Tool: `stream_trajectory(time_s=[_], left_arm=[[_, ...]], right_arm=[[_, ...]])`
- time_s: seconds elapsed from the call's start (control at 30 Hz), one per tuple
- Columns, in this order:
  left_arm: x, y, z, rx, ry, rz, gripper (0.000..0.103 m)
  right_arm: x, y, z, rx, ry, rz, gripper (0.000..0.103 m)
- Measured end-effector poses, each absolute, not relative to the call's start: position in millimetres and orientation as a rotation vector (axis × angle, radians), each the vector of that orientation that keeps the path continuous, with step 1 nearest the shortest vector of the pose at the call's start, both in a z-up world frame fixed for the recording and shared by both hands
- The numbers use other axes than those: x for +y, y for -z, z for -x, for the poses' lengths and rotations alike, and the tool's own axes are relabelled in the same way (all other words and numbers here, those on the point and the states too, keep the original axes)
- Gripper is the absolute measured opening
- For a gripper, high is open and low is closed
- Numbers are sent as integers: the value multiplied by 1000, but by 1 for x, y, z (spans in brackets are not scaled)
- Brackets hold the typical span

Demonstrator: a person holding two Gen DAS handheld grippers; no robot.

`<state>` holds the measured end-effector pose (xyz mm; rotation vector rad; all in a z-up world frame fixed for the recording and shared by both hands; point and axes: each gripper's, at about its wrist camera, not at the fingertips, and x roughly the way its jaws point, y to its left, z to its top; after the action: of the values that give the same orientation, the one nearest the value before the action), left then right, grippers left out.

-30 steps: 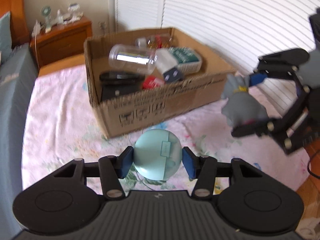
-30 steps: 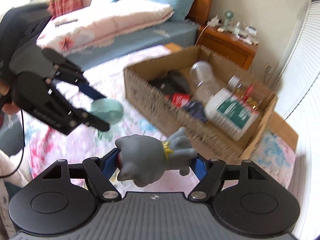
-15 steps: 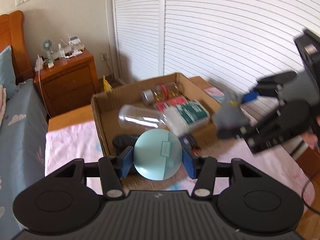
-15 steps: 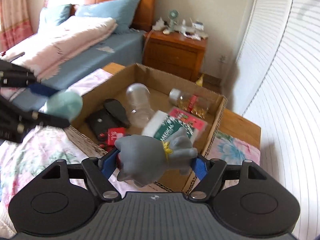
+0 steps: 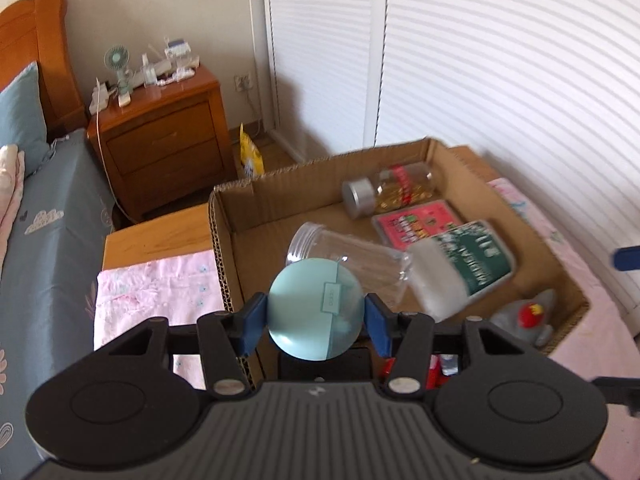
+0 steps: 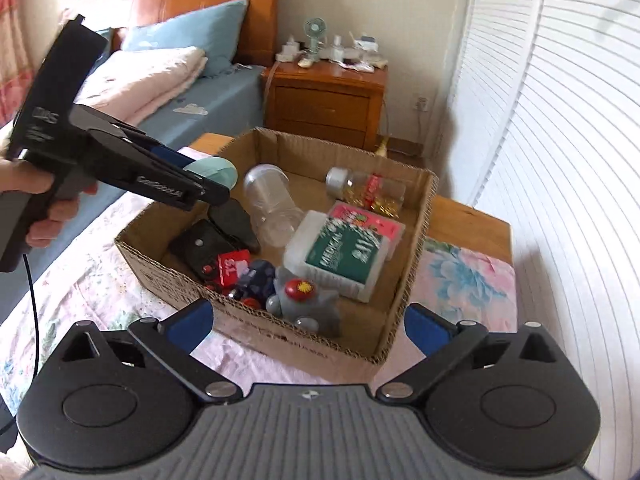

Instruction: Organize rigid objects

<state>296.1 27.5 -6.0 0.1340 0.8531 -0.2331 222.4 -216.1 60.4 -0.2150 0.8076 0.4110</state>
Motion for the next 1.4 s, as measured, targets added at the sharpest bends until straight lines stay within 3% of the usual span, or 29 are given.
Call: stream_trajectory(time_s=[0.07,0.2,0.33,0.87,1.4], left_arm=[[28,9,-300,844,218,-139,53],[30,2,-296,801,195,-136,90],[34,-15,-275,739,181,-127,98],[18,-25,-148,754,57,-82,100],[6,-31,-126,762,6,-84,100]], right_arm=[[-216,-61,-221,820,-384,215,103],[-218,-64,-216,821,-355,193,103],[-216,-68,-210,827,-319,186,103],[-216,-63,-159,834,-75,-36,103],[-215,-64,-138,817,-26,-68,103]])
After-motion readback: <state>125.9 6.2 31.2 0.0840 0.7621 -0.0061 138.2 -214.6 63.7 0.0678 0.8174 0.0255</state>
